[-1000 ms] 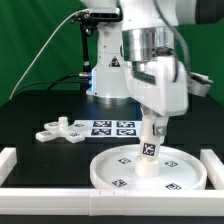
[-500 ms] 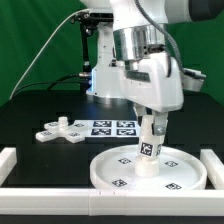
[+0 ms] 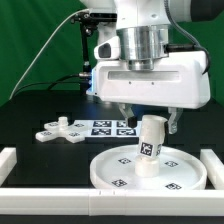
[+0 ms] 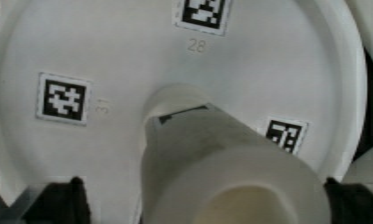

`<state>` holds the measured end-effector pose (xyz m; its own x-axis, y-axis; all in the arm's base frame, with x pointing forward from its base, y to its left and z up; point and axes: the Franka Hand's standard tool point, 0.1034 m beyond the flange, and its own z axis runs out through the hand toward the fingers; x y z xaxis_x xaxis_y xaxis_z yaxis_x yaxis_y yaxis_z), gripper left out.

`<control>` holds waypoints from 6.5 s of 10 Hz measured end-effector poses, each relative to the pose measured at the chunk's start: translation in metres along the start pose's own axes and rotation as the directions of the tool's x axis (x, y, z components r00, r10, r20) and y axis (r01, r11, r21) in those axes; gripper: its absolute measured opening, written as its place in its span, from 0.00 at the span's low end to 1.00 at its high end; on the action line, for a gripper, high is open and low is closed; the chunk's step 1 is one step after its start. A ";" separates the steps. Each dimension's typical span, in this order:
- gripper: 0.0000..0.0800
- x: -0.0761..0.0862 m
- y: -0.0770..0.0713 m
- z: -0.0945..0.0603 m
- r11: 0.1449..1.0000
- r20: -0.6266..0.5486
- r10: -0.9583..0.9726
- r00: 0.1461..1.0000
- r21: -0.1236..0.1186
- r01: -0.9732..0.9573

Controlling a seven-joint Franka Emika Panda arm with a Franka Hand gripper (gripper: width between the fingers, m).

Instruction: Assemble round table

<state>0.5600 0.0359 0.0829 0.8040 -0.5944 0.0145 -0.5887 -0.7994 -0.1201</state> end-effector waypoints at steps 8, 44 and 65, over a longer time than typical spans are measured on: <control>0.51 -0.007 -0.001 0.010 0.950 0.010 -0.309 0.951 -0.048 0.309; 0.50 0.005 -0.006 0.003 0.823 0.030 -0.563 0.826 -0.066 0.564; 0.81 0.002 -0.004 0.008 0.725 0.035 -0.683 0.729 -0.082 0.683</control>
Offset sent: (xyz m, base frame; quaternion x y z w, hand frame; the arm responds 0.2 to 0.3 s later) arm 0.0000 0.0000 0.0000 0.0000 0.0000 -0.0650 0.9979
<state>0.5644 0.0383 0.0755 0.9916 0.1157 0.0583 0.1156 -0.9933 0.0044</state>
